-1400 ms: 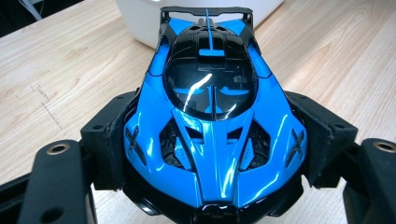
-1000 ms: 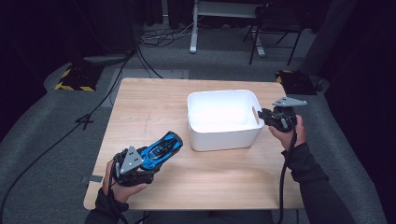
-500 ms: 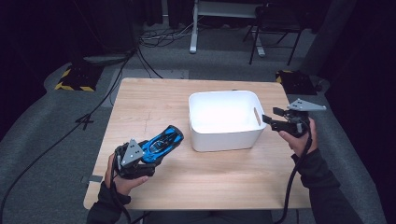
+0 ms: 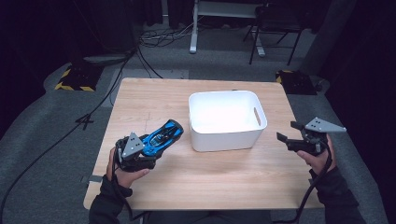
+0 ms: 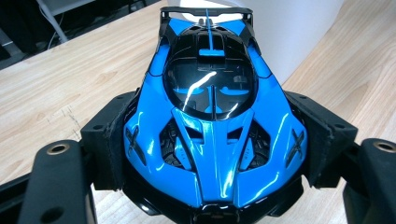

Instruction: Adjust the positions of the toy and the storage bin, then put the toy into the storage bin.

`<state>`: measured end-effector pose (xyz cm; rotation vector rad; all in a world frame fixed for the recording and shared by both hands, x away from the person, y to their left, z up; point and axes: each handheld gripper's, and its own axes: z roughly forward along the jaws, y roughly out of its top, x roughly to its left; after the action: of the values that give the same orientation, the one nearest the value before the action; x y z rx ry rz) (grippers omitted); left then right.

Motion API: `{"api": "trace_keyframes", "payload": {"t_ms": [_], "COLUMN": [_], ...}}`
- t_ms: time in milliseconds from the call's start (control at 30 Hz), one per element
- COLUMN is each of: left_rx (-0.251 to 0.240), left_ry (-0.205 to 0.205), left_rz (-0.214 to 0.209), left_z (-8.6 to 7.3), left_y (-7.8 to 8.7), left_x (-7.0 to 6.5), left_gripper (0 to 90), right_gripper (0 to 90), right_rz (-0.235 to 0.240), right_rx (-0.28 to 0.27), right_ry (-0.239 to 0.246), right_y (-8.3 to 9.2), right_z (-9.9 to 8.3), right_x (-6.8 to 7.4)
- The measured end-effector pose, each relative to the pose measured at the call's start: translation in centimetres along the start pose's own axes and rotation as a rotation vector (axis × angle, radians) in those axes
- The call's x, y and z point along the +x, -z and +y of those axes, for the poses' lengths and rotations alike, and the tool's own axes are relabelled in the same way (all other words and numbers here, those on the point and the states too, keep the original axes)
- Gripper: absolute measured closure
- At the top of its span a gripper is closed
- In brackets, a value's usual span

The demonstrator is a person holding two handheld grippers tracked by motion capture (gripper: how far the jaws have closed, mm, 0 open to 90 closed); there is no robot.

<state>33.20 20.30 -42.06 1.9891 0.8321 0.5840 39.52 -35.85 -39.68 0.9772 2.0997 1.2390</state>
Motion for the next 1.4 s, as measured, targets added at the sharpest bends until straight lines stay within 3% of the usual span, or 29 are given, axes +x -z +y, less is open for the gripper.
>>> {"api": "trace_keyframes", "payload": {"t_ms": [300,433,467,567,800,1100,1400], "left_rx": [-0.012,-0.026,-0.031,-0.042,-0.07,-0.114,-0.139], "left_ry": [0.002,0.005,0.011,0.02,0.022,0.035,0.041], "left_rz": [-0.001,-0.004,-0.004,-0.003,0.008,0.006,0.017], "left_z": [0.4,0.5,0.6,0.7,1.2,2.1,3.3], "left_y": [0.0,0.1,0.1,0.2,0.6,1.5,1.4], "left_x": [0.1,0.2,0.2,0.4,0.6,1.0,1.9], "left_gripper": [24.7,24.7,24.7,24.7,24.7,24.7,24.7], "right_gripper": [22.3,22.0,22.0,20.6,20.2,20.2,20.1], "right_rz": [0.032,0.049,0.059,0.064,0.038,0.039,0.036], "right_rx": [0.199,0.254,0.253,0.274,0.252,0.253,0.255], "right_ry": [-0.001,-0.013,-0.039,-0.023,-0.038,-0.038,-0.041], "right_y": [-3.0,-4.1,-4.3,-4.8,-4.7,-4.7,-4.6], "right_z": [-6.7,-8.4,-8.7,-9.2,-9.5,-9.5,-9.5], "right_x": [0.6,0.5,0.6,0.6,0.8,0.8,0.8]}}
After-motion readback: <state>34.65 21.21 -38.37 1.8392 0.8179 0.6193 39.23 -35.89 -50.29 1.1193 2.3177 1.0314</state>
